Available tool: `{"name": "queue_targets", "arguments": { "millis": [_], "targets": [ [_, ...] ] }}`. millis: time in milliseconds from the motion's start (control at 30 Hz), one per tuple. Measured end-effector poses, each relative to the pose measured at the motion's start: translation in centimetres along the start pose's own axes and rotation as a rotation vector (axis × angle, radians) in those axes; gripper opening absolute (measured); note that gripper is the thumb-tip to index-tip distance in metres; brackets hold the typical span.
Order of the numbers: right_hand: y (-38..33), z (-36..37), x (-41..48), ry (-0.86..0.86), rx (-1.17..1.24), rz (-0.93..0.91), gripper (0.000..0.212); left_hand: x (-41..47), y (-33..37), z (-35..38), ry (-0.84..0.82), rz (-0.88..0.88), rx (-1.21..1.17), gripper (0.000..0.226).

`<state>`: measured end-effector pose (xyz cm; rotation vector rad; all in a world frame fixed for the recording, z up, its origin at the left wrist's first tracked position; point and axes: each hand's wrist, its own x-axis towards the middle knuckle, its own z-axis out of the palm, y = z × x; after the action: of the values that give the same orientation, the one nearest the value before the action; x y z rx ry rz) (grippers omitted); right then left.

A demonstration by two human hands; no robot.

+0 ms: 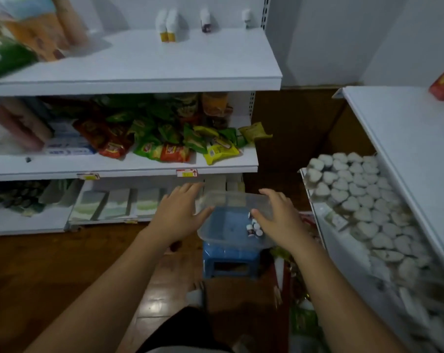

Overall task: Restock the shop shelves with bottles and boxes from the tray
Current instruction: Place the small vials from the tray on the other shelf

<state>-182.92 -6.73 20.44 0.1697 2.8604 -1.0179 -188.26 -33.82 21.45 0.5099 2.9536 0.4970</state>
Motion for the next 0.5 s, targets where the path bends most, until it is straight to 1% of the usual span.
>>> {"name": "queue_targets", "arguments": {
  "millis": [167,267,400,500],
  "targets": [
    [4.3,2.9,0.4,-0.03,0.11,0.224,0.055,1.3,-0.3,6.0,-0.189,-0.011,-0.094,0.065],
    [6.7,5.4,2.3,-0.073,0.15,0.33,0.047,4.1,-1.1,10.9,-0.303,-0.021,-0.163,0.065],
    [10.5,10.7,6.7,-0.195,0.139,0.428,0.039,9.7,-2.0,19.9,-0.497,-0.012,-0.228,0.062],
    [14.7,16.6,11.1,-0.257,0.115,0.447,0.039,14.1,-3.2,27.7,-0.615,-0.005,-0.249,0.063]
  ]
}}
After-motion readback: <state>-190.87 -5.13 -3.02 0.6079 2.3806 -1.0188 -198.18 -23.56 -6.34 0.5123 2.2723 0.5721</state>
